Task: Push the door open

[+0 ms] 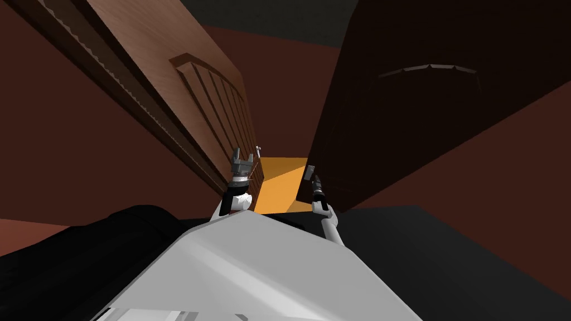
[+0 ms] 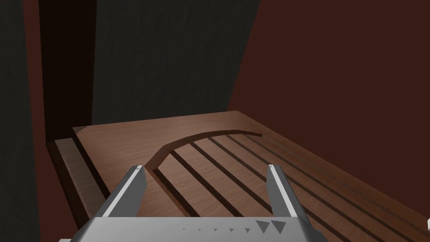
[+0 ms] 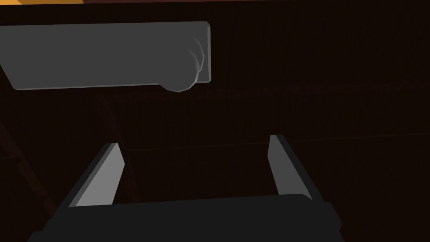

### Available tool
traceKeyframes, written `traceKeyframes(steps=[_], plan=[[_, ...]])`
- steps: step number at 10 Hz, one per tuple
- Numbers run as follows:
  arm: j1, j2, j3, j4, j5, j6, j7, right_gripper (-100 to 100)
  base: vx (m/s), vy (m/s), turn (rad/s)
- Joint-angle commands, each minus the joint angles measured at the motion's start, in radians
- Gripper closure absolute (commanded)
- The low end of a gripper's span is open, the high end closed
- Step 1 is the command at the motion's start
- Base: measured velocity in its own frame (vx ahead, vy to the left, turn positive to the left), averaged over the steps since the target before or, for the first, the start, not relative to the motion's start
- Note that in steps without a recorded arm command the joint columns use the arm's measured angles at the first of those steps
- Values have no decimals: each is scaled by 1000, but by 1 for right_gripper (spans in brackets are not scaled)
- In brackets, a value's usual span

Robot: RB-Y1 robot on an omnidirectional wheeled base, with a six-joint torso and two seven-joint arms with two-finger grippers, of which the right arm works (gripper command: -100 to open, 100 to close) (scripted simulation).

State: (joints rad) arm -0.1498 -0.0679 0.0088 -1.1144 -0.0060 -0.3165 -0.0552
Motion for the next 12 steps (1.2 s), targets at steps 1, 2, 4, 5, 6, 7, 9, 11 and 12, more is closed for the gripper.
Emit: traceKeyframes(steps=[1,2,4,5,6,7,9,11,12], plan=[[-1,-3,-2,2,0,-2,0,-100,161,7,10],[-2,-4,-4,4,-1,-6,1,-100,201,22,19],[-4,-3,-10,10,-1,-12,3,-100,210,21,24],[-5,-2,-12,13,-1,-15,4,-100,177,23,27],[-6,0,-14,16,-1,-18,5,-100,170,16,17],[-7,3,-16,18,-1,-21,6,-100,195,6,14],[-6,2,-15,17,-1,-19,5,100,37,1,1],[-6,2,-15,17,-1,-19,5,100,-28,-2,2],[-6,2,-15,17,-1,-19,5,100,-18,-1,-3]])
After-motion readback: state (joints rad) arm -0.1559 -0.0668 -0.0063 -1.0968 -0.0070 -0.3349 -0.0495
